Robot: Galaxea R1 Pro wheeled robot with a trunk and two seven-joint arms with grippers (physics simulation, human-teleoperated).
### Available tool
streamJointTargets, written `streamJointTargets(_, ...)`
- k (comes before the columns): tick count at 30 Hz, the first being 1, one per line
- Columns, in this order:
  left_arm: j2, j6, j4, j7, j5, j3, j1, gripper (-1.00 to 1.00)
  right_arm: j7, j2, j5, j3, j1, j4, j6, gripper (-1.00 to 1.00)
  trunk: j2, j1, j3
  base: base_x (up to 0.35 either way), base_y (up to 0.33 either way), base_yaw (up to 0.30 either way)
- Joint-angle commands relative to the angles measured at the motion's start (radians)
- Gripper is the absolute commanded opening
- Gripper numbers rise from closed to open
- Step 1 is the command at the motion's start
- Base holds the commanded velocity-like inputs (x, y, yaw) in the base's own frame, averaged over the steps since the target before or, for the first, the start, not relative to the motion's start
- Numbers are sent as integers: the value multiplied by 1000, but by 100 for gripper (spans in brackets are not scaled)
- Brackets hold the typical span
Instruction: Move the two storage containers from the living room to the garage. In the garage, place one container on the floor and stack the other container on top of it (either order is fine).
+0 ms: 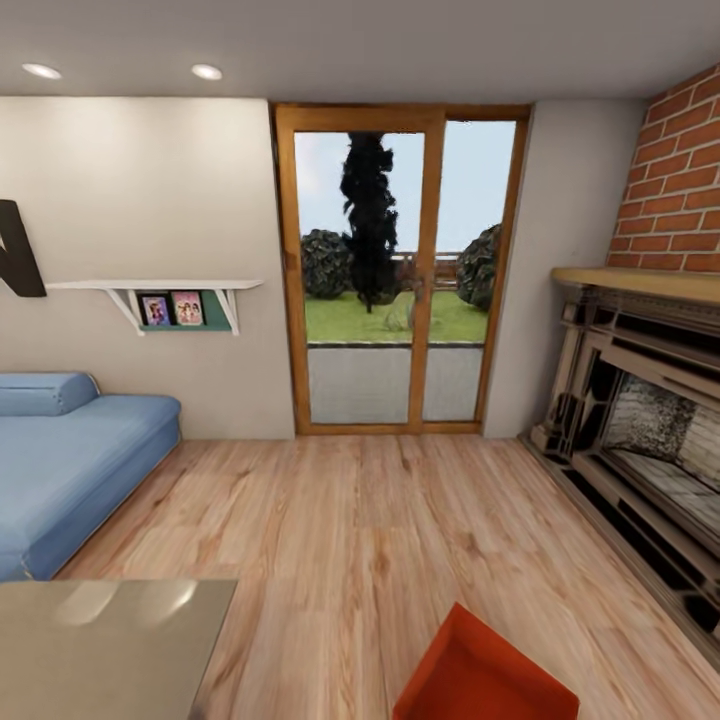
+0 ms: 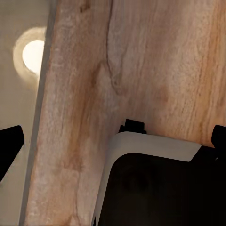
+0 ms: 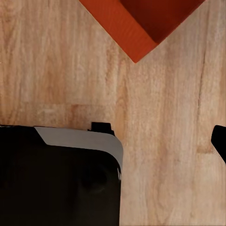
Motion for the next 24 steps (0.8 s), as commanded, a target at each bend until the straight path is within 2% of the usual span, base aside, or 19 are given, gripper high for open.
streamJointTargets(1,0,-3,1,0,6,0,-1,100,-2,1,-8,8,-1,3,-5,100,-1,1,-1,321,84,-5)
streamJointTargets(11,0,-6,0,0,7,0,-1,100,-4,2,-11,-3,-1,3,-5,100,-1,1,-1,306,78,-203)
streamJointTargets(24,1,-10,1,0,7,0,-1,100,-4,1,-12,-3,-1,3,-5,100,-1,1,-1,18,4,-243)
